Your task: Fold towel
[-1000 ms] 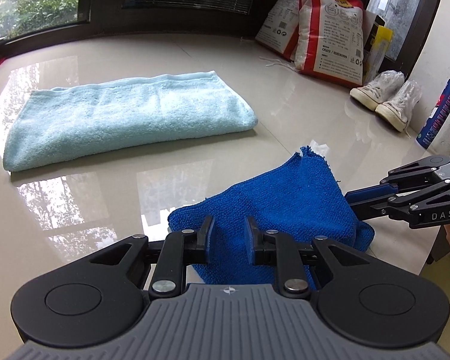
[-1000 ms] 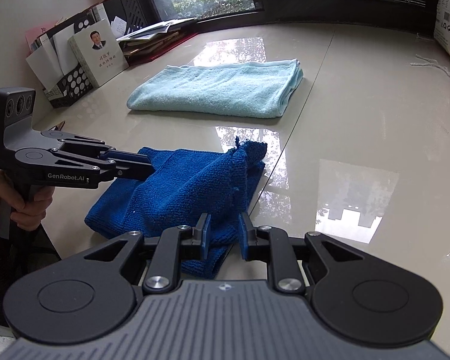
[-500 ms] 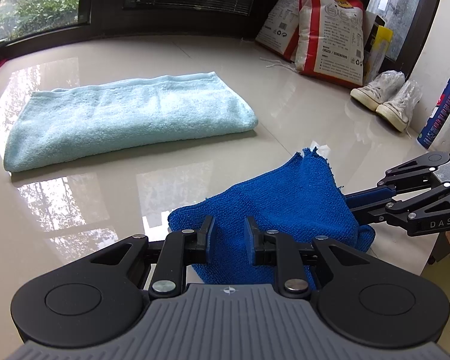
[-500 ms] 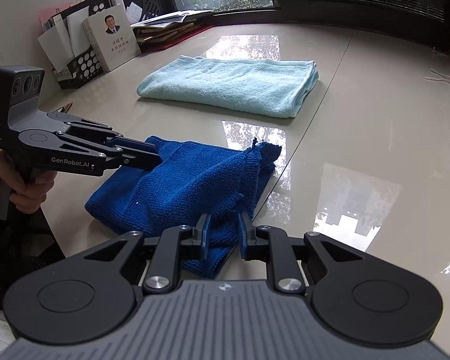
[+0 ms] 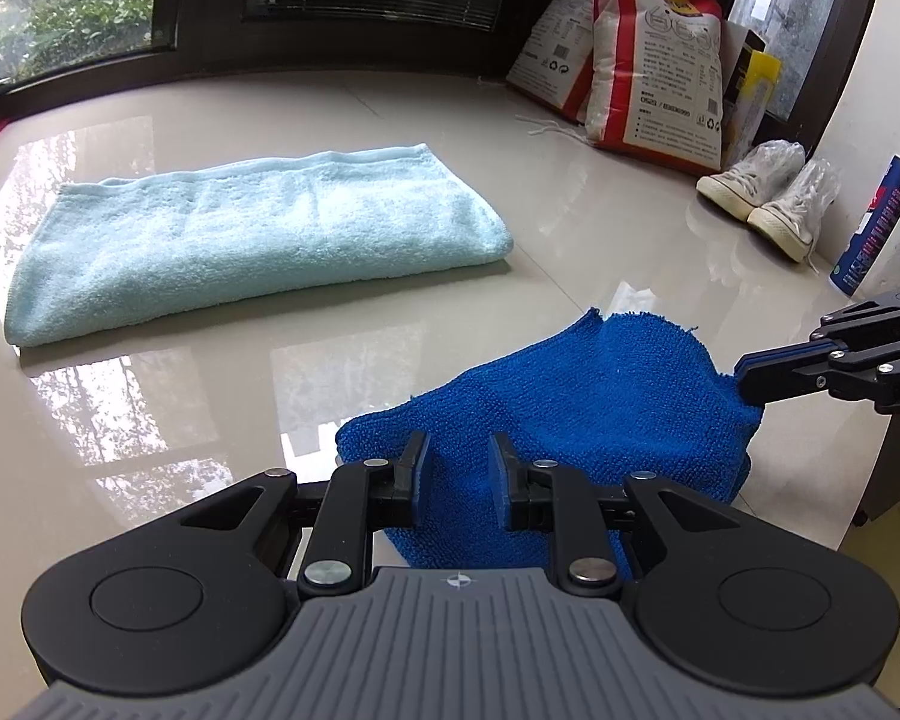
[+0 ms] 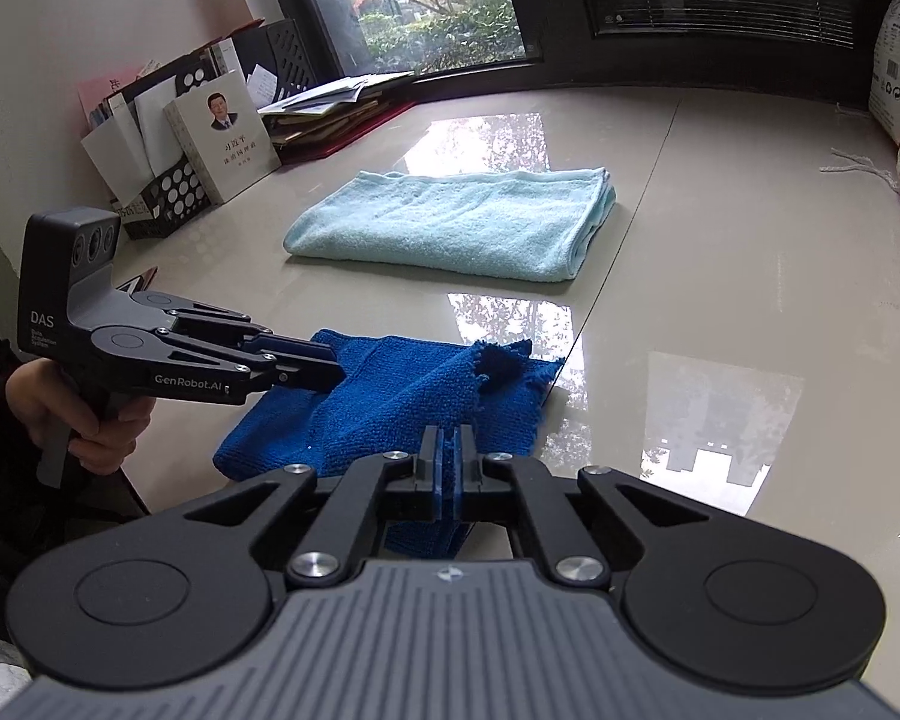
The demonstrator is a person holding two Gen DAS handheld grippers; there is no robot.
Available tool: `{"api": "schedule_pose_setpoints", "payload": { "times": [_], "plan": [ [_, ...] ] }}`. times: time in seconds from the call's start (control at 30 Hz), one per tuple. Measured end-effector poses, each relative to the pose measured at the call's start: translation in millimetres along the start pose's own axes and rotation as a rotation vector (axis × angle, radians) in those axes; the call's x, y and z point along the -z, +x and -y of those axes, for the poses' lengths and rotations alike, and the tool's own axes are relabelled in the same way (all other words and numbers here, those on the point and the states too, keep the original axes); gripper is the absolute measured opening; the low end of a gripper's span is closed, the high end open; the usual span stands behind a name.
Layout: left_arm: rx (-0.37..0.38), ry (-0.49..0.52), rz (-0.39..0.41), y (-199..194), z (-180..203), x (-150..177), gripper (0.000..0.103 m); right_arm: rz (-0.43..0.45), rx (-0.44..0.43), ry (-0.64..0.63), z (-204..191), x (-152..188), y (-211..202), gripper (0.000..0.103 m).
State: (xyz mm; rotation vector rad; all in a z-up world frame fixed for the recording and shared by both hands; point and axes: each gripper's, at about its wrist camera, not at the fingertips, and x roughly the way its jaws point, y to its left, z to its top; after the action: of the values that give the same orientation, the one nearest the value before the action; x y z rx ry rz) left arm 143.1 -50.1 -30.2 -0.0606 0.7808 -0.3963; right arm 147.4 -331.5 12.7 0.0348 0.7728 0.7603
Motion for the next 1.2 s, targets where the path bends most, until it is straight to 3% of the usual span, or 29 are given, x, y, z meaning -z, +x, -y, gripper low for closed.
{"api": "schedule_pose_setpoints", "payload": {
  "times": [0.43, 0.67, 1.03, 1.1, 1.2],
  "plan": [
    [-0.002, 0.031, 0.003, 0.0, 2.2, 0.5, 0.024, -0.007, 0.032, 0.11, 7.6, 33.4, -3.6, 0.004],
    [-0.002, 0.011, 0.007, -5.0, 3.6, -3.1, 0.025, 0.012, 0.045, 0.116, 5.7, 31.3, -6.9, 0.005],
    [0.077, 0.106, 0.008, -31.3, 37.4, 7.7, 0.03, 0.053, 0.062, 0.087, -8.9, 20.3, -14.3, 0.012],
    [0.082, 0.121, -0.005, -29.6, 43.3, 13.2, 0.03, 0.056, 0.072, 0.065, -16.0, 18.8, -11.3, 0.014],
    [0.069, 0.138, -0.021, -27.0, 48.7, 20.7, 0.03, 0.059, 0.086, 0.039, -24.9, 17.4, -5.4, 0.029]
  ]
}}
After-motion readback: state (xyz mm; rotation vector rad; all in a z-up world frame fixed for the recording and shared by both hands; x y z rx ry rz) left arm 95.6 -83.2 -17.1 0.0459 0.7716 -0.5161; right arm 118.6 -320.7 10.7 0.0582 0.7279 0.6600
